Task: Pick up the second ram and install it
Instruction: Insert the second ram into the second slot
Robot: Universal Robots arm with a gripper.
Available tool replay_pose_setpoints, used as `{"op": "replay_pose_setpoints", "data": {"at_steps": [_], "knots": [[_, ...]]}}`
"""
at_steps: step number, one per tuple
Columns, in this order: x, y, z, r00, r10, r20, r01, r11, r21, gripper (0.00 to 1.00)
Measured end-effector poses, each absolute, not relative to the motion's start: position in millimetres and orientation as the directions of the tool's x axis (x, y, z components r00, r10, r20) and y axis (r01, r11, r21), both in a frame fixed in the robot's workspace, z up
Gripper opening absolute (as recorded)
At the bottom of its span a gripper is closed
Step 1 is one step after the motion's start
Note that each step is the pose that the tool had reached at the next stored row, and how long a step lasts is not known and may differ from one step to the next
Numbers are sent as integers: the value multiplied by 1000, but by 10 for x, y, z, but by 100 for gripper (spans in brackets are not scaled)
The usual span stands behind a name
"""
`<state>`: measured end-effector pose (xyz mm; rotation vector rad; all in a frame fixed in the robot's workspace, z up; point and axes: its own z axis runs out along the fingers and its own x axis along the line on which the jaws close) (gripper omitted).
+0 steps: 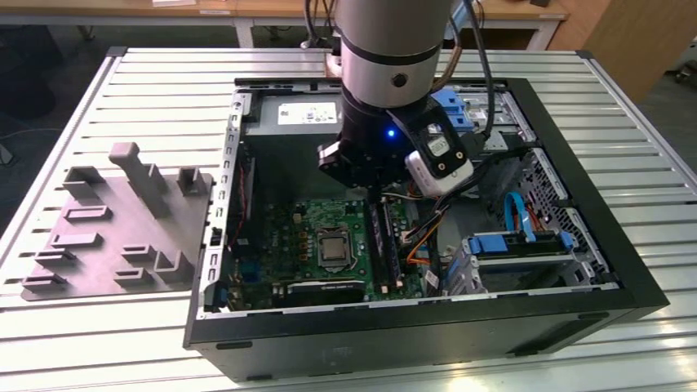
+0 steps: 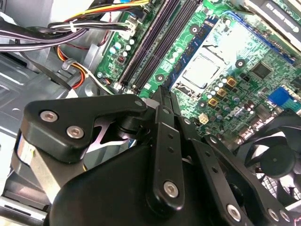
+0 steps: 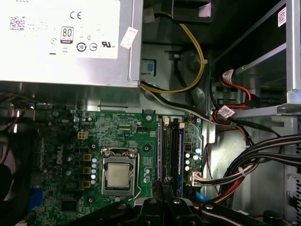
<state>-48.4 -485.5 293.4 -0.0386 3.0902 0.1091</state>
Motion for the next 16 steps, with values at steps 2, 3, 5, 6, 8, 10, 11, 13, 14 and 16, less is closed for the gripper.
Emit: {"op": "replay_pose_setpoints", "data": {"at_steps": [2,3,5,6,8,10,11,13,14,16], "knots": [[-471,-4857,2922,-999,-21,-50,-24,997,70,11],[-467,-4857,2915,-999,-19,-50,-23,997,70,11],[-464,-4858,2899,-999,-16,-50,-19,997,70,11],[-463,-4859,2889,-999,-14,-50,-17,997,70,11],[-457,-4861,2868,-999,-10,-50,-13,997,70,11],[-450,-4865,2847,-999,-5,-50,-9,998,70,11],[-446,-4867,2837,-999,-4,-50,-7,998,70,11],[-441,-4871,2819,-999,1,-50,-2,998,70,11],[-439,-4875,2812,-999,4,-50,0,998,70,11],[-435,-4882,2798,-999,11,-50,7,998,70,11]]}}
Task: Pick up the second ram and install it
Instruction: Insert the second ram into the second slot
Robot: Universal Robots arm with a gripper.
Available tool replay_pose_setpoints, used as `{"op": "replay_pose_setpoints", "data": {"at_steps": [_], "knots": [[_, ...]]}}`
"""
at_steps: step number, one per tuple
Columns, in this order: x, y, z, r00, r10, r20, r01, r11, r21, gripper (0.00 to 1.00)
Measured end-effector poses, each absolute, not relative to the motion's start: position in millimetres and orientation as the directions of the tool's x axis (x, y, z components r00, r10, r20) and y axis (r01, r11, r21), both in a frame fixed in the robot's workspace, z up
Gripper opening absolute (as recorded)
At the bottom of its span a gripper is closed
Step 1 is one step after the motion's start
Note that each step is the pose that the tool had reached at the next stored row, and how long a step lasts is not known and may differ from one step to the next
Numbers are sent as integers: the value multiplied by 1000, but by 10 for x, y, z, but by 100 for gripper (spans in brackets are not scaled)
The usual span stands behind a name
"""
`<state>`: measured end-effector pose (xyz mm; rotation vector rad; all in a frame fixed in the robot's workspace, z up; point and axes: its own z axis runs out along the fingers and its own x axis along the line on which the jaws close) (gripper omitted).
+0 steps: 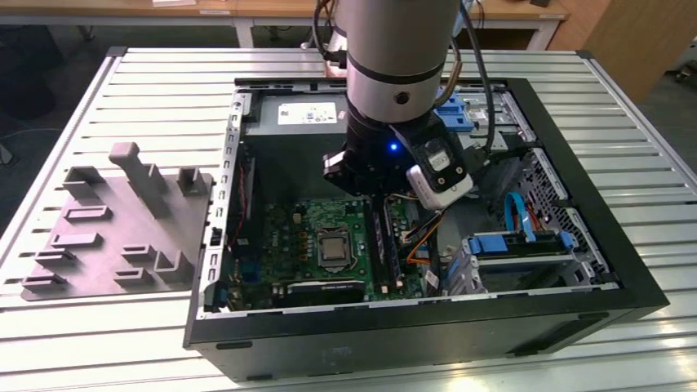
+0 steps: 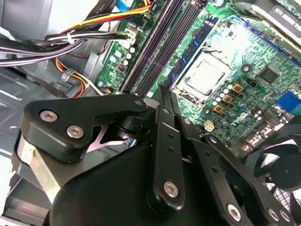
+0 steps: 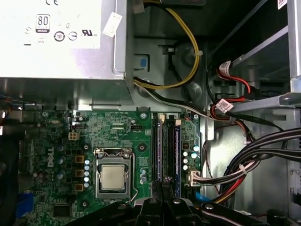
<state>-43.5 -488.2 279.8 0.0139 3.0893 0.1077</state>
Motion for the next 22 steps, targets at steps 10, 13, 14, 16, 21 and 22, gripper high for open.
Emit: {"op": "replay_pose_setpoints", "data": {"at_steps": [10,13,14,16,21,22], "knots": [[-415,-4894,2709,-998,26,-50,22,997,70,11],[-414,-4895,2676,-998,26,-50,22,997,70,11],[-414,-4896,2667,-998,26,-50,22,997,70,11],[-413,-4899,2655,-998,26,-50,22,997,70,11],[-408,-4913,2625,-998,26,-50,22,997,69,11],[-407,-4916,2618,-998,26,-50,22,997,69,11]]}}
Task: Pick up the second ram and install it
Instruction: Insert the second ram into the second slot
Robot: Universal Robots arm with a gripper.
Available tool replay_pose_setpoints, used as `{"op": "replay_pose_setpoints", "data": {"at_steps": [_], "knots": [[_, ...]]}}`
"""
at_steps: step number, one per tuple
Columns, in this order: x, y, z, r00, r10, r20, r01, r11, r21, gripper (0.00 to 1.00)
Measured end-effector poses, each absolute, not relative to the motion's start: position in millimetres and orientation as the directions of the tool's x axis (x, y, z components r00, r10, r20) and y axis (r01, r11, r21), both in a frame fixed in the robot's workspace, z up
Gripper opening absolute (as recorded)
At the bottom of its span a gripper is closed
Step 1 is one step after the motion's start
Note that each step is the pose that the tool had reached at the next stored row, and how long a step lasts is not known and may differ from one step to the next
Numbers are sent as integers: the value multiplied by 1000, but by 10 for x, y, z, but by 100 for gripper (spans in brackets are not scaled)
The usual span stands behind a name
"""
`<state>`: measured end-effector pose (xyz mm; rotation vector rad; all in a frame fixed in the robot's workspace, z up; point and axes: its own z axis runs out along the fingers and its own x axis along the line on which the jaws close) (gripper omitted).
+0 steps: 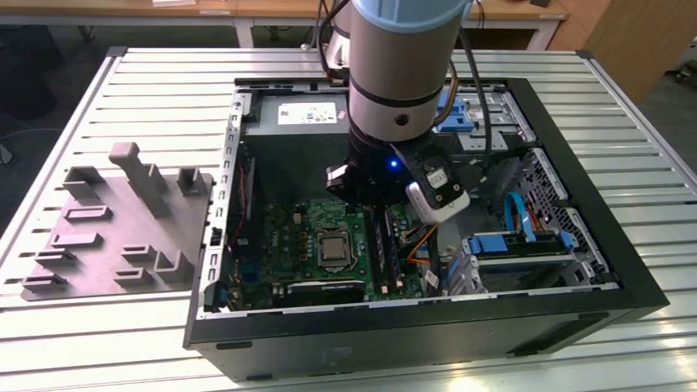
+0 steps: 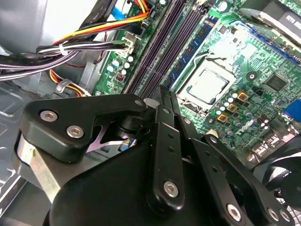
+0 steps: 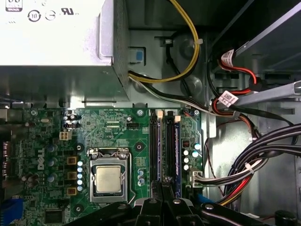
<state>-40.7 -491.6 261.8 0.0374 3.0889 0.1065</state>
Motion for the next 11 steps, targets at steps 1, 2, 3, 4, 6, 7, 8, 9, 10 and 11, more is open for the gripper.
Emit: {"op": "replay_pose_setpoints", "data": {"at_steps": [1,2,3,4,6,7,8,9,10,11], "knots": [[-406,-4920,2611,-998,26,-50,22,997,69,11],[-405,-4923,2605,-998,26,-50,23,997,69,11],[-404,-4927,2599,-998,26,-50,22,997,69,11],[-402,-4930,2593,-998,26,-49,23,997,69,11],[-400,-4937,2580,-998,26,-49,23,997,69,11],[-399,-4939,2573,-998,26,-49,23,997,69,11],[-398,-4941,2565,-998,26,-49,23,997,69,11],[-396,-4942,2558,-998,26,-49,23,997,69,11],[-395,-4943,2550,-998,27,-49,23,997,69,11],[-393,-4944,2542,-998,27,-49,23,997,69,11]]}}
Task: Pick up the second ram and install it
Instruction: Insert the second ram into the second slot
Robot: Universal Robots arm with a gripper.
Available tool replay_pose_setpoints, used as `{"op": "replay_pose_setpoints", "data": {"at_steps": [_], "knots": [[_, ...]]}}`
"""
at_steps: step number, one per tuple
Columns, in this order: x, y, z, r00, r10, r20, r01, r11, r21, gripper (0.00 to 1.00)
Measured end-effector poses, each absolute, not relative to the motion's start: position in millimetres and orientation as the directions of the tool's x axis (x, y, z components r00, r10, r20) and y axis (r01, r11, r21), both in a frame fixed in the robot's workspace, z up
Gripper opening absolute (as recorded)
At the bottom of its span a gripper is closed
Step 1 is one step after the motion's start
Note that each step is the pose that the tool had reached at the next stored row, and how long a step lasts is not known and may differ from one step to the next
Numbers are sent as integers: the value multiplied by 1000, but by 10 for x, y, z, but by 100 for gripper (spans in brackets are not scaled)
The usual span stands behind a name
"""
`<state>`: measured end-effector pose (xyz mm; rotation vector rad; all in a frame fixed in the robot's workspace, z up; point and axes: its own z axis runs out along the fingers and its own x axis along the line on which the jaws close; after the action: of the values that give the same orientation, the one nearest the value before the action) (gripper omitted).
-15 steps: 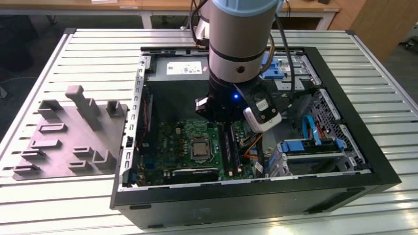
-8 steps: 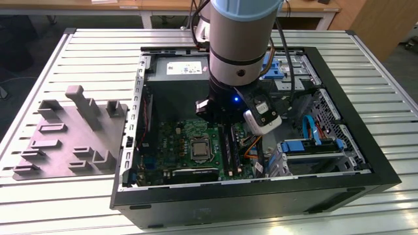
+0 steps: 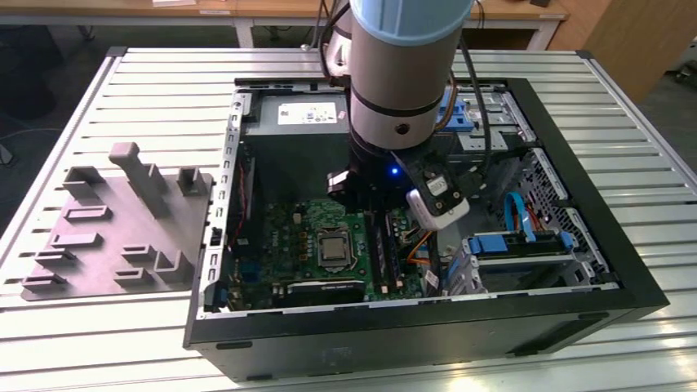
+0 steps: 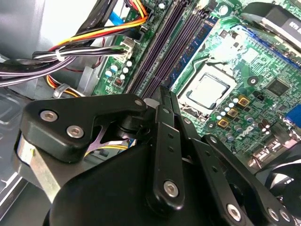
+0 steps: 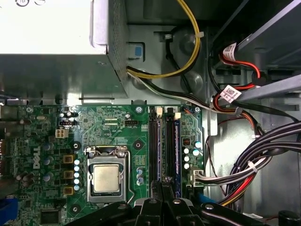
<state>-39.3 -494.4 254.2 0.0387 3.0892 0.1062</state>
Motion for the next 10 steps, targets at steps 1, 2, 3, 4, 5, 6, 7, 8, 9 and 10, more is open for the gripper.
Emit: {"op": "replay_pose_setpoints", "data": {"at_steps": [1,2,3,4,5,6,7,8,9,10], "knots": [[-391,-4945,2534,-998,27,-49,23,997,69,11],[-389,-4945,2526,-998,27,-49,24,997,69,11],[-387,-4946,2518,-998,27,-49,24,997,69,11],[-385,-4946,2514,-998,27,-49,24,997,69,11],[-383,-4947,2513,-998,27,-49,24,997,69,11],[-380,-4947,2511,-998,28,-49,24,997,69,11],[-377,-4947,2506,-998,28,-49,24,997,69,11],[-375,-4948,2502,-998,28,-49,24,997,69,11],[-372,-4949,2497,-998,28,-49,25,997,69,11],[-368,-4949,2492,-998,28,-49,25,997,69,11]]}}
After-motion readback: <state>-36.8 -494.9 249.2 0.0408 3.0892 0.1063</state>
